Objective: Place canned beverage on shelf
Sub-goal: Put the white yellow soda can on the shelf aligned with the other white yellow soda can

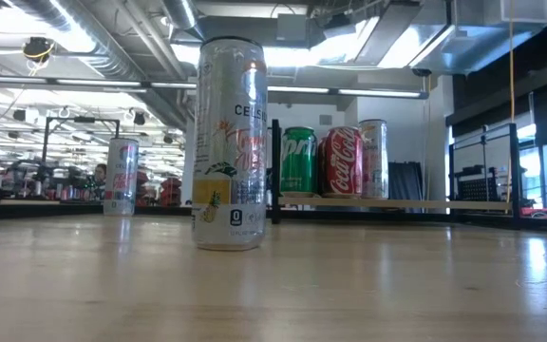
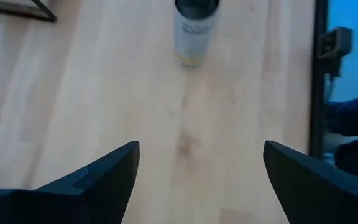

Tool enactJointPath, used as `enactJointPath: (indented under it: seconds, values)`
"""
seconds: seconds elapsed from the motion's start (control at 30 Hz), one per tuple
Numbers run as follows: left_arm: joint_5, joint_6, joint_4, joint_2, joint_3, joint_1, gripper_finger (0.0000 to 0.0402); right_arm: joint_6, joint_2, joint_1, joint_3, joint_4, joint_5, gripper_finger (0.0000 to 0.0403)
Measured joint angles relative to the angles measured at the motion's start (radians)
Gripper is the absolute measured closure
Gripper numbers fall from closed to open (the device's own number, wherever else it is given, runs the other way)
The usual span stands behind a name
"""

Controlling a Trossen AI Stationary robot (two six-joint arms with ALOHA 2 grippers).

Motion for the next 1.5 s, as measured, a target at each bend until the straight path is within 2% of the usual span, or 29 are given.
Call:
enactJointPath:
  seconds: [0.2,0.47,0.67,0.87,1.17,1.37,1.5]
  values:
    - [-0.038,-0.124,0.026,-0.092,-0.11,-0.094,0.0072,0.029,0.107,-0.083,0.184,-0.239,-0.114,0.0109]
    - [-0.106,-0.116,0.013,-0.098,-0.118,-0.13,0.0072,0.054,0.219,-0.102,0.416,-0.558,-0.095,0.0109]
    - [-0.121,-0.116,0.012,-0.098,-0.119,-0.137,0.0072,0.053,0.246,-0.08,0.412,-0.524,-0.106,0.0109]
    - [-0.121,-0.117,0.013,-0.097,-0.119,-0.155,0.0072,-0.156,0.367,-0.022,0.412,-0.414,-0.084,0.0109]
    - [-0.126,-0.123,0.019,-0.097,-0.119,-0.168,0.0072,-0.127,0.483,-0.026,0.411,-0.373,0.015,0.0109]
    - [-0.14,-0.123,0.021,-0.097,-0.119,-0.167,0.0072,-0.122,0.499,-0.038,0.411,-0.371,-0.022,0.0109]
    - [-0.144,-0.116,0.021,-0.097,-0.119,-0.167,0.0072,-0.122,0.5,-0.036,0.411,-0.387,0.011,0.0109]
